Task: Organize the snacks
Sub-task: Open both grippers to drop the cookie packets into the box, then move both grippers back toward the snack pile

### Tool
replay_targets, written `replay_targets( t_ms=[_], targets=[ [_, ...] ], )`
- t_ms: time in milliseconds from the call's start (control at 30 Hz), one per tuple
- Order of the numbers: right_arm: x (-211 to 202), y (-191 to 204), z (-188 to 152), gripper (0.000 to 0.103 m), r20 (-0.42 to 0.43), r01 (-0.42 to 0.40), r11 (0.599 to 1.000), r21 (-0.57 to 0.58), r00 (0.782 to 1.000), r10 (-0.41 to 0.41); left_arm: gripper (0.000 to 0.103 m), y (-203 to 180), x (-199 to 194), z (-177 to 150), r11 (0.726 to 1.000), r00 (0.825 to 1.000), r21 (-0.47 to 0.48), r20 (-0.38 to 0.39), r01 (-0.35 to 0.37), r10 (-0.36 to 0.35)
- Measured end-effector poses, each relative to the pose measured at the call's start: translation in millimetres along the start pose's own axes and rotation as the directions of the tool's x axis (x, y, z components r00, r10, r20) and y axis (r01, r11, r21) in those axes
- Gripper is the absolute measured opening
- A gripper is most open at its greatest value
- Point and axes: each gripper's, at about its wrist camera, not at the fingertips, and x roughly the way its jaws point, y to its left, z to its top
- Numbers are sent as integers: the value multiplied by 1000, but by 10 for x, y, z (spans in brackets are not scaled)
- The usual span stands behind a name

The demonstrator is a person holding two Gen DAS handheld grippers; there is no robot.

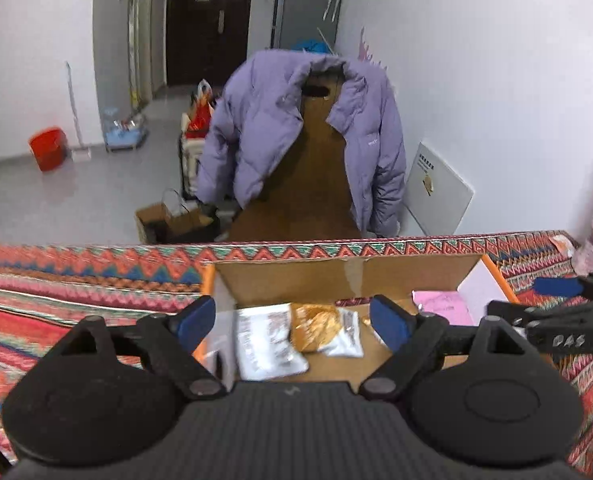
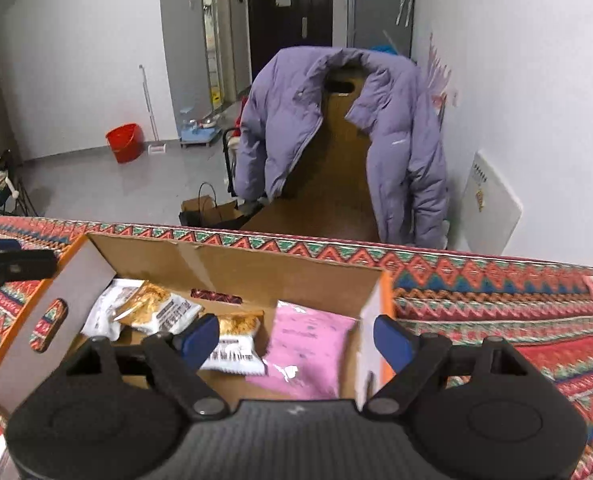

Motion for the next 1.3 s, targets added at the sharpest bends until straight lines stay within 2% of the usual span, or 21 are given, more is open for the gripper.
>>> replay_targets(
  t_ms=[133, 367, 533, 667, 833, 1000, 1100, 1167, 1300],
  targets=[
    [-427, -38, -178, 86, 31, 11, 1000, -11, 999, -11, 90, -49, -434, -160, 998, 1000, 50, 9, -27, 27],
    [-1187, 64, -633, 91, 109, 18, 997, -73, 994, -10, 91, -96, -1218, -654, 997, 996, 68, 84, -45, 39],
    [-1751, 216, -1139, 93, 196, 29, 991, -134, 981, -2, 92, -159, -1753, -1198, 996, 986, 77, 160, -51, 39],
    [-2198, 368, -1581, 94, 257, 17, 982, -190, 966, 33, 93, -221, -2104, -1687, 993, 980, 104, 197, -57, 36],
    [-2676, 543, -2091, 100, 308, 17, 963, -268, 949, 69, 97, -265, -2578, -2276, 994, 971, 101, 238, -47, 21],
    [-3019, 669, -2582, 103, 339, -7, 966, -260, 936, 98, 99, -324, -3003, -2801, 992, 961, 101, 274, -71, 40],
    [-3174, 779, -2943, 103, 361, 7, 966, -259, 928, 90, 102, -371, -3255, -3136, 991, 947, 109, 320, -80, 41],
    [-3269, 860, -3184, 103, 372, 19, 964, -265, 925, 84, 103, -410, -3381, -3338, 992, 946, 101, 322, -73, 37],
    [-3427, 982, -3665, 103, 351, 25, 977, -210, 935, 52, 103, -482, -3518, -3694, 993, 959, 76, 278, -85, 61]
  ],
)
